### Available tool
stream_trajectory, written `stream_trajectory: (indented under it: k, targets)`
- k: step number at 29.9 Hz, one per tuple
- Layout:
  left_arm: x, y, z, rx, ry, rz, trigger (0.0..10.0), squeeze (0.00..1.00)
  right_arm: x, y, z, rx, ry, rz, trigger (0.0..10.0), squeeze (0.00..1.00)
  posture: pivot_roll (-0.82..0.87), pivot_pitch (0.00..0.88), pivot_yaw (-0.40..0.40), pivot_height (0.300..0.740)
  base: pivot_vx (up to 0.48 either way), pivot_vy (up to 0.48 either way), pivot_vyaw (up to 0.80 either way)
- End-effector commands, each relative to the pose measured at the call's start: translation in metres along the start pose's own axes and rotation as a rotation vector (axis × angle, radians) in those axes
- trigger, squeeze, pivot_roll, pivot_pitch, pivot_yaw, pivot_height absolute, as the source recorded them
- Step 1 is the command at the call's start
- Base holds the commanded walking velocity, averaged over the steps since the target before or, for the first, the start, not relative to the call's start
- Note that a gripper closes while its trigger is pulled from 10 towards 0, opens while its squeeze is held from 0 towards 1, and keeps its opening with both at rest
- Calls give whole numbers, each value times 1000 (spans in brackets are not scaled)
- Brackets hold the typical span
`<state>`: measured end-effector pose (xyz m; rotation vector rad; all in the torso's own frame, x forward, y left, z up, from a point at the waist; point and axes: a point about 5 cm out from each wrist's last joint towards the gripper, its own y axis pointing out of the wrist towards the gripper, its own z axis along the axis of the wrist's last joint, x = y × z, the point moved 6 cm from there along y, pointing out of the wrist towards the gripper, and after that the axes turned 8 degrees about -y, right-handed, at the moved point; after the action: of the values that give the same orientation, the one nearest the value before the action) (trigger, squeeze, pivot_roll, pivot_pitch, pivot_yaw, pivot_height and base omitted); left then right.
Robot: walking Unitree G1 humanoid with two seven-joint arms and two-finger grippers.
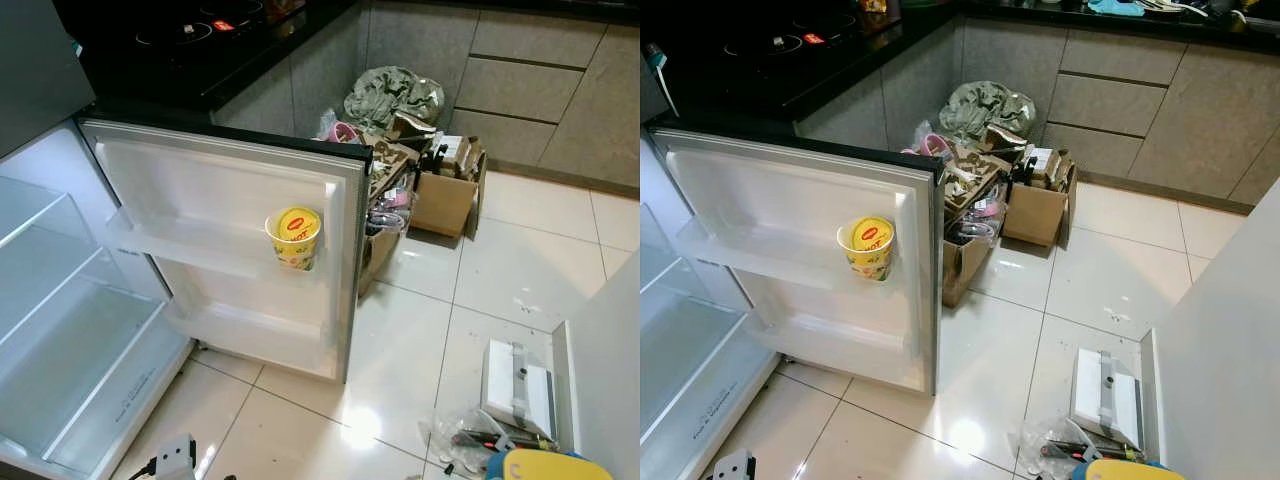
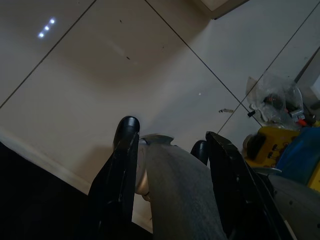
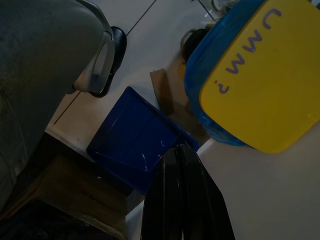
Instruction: Restocking fridge
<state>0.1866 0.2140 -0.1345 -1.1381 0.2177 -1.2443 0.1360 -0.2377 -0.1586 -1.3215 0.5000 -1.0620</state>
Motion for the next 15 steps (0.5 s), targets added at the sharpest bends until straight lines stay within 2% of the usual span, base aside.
stream_trajectory:
  k: [1, 15]
  targets:
    - [-1, -1, -11, -28, -7, 4, 10000, 0, -1, -1, -6, -14, -5, 5, 10000, 0, -21, 86, -8, 740, 0, 0, 0]
    - [0, -1, -12, -31, -9, 2, 10000, 0, 1, -1, -5, -13, 2, 0, 10000, 0, -28, 88, -2, 740, 0, 0, 0]
